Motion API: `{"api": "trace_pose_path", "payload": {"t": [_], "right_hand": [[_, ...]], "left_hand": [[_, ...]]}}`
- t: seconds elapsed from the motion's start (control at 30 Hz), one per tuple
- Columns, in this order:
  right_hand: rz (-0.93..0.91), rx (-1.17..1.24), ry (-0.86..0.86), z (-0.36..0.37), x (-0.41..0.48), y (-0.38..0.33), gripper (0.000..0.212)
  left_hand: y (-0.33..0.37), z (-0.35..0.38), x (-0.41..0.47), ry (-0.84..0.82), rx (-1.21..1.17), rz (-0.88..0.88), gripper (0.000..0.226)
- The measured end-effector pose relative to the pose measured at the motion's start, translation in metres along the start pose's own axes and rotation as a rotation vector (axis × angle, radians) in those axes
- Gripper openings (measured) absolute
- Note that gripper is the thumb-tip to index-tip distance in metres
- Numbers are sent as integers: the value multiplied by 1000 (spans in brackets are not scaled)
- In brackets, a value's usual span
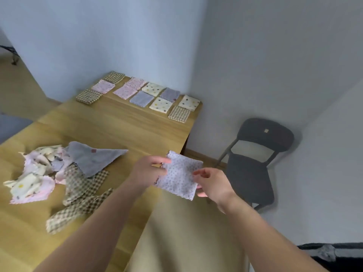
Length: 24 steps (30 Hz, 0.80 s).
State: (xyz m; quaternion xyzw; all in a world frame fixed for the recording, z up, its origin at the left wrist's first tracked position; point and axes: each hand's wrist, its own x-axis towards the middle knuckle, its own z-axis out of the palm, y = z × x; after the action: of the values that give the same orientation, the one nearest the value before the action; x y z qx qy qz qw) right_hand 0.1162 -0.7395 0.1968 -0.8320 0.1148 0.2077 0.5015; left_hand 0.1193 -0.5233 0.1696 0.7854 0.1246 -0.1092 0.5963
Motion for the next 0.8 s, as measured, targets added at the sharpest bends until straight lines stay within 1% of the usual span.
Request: {"api": "trace_pose_path", "payload": {"t": [0.1,0.13,0.17,0.23,0.33,0.47,0.53,0.67,0.73,0.8], "right_hand": [[-27,-17,-99,-24,39,-14,9],[-23,-18,-103,-24,47,-17,7],[-24,-6,-133,-29,75,-25,7],[-6,9,-172,-27,105,-34,10],[12,-31,-224,-15,170,-49,15],[83,-60,-226,1,266,-63,19],[155,-68,-230,9,320,-68,20],[248,-137,-250,19,391,-72,19],[279,-182,-258,23,427,-73,14],[309,-208,-259,28,455,-71,12]], "left_hand": [[17,13,23,84,-27,-35,40],[20,14,26,101,-18,-39,39],[27,17,48,138,-11,-51,38],[31,16,74,168,34,-60,37],[27,10,136,185,39,-112,37],[8,3,239,155,49,-160,38],[-2,-3,295,120,68,-206,39],[-9,-6,366,24,156,-229,45],[-12,-8,401,-42,211,-230,53],[-18,-9,427,-70,230,-250,59]]}}
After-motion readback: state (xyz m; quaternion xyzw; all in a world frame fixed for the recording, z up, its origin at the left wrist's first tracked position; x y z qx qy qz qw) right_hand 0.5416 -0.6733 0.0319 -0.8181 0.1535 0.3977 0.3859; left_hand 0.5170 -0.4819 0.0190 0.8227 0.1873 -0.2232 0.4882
